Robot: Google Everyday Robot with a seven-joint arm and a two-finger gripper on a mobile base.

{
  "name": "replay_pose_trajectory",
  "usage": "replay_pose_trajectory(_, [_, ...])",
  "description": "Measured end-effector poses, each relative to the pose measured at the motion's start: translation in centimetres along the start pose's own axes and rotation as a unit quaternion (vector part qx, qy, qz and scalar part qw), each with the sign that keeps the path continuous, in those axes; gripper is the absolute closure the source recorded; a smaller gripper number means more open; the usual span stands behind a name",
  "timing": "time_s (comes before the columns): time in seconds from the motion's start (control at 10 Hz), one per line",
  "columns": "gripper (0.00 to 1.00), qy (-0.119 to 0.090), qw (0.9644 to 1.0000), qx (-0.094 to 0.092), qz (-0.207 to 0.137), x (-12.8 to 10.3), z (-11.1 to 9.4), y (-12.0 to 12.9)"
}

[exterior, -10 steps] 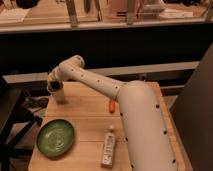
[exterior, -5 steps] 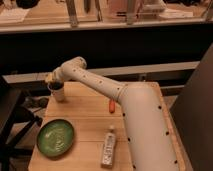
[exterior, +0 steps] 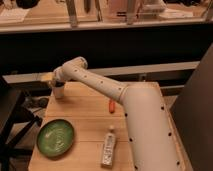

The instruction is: Place the eraser in the ceramic cup

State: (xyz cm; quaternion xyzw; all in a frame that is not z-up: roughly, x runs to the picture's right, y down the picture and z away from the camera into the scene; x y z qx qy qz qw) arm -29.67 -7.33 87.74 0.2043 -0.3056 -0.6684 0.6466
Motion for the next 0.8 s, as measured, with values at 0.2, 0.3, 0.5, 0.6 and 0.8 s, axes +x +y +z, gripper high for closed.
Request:
replay_pose_trajectory(0.2, [0.20, 0.006, 1.0000, 0.001, -0.008, 0.4, -0.5, -0.5])
replay_pose_trajectory(0.3, [0.20, 0.008, 0.9999, 0.000, -0.014, 0.5, -0.7, -0.7])
replay_pose_trajectory(0.5, [0.20, 0.018, 0.9995, -0.009, -0.023, 1.3, -1.6, -1.5])
replay_pose_trajectory(0.6, [0.20, 0.022, 0.9992, -0.026, -0.022, 1.7, -2.0, -1.5])
replay_pose_trajectory(0.8, [0.28, 0.018, 0.9977, -0.062, 0.017, 2.4, -1.7, -1.2])
